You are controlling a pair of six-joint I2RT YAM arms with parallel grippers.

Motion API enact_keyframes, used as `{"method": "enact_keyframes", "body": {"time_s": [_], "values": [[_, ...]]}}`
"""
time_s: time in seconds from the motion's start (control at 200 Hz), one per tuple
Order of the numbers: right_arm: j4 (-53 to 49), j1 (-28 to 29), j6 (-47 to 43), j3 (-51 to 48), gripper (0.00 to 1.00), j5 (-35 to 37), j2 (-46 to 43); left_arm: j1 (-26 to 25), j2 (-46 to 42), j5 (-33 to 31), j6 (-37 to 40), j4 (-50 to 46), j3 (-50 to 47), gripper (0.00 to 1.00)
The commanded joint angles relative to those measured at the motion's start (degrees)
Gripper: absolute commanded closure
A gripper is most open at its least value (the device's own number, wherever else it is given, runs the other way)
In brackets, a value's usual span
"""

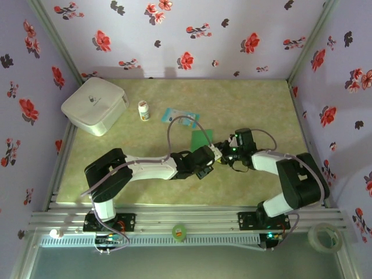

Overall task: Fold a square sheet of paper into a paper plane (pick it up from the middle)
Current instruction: Fold the triangle a second time at the center of the table.

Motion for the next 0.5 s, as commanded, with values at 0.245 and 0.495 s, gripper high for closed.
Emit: {"method": "enact_keyframes", "body": {"time_s": [0.245, 0.495], "values": [[-17.0, -2.5, -9.72, -0.58, 0.59, 12.37, -13.06, 8.8, -4.08, 26.67, -14.1, 3.93, -1.71, 1.0], [-14.17, -1.82, -10.18, -3.46, 0.8, 3.74, -15.27, 12.07, -2.98, 33.79, -19.15, 7.28, -2.91, 1.0]]}}
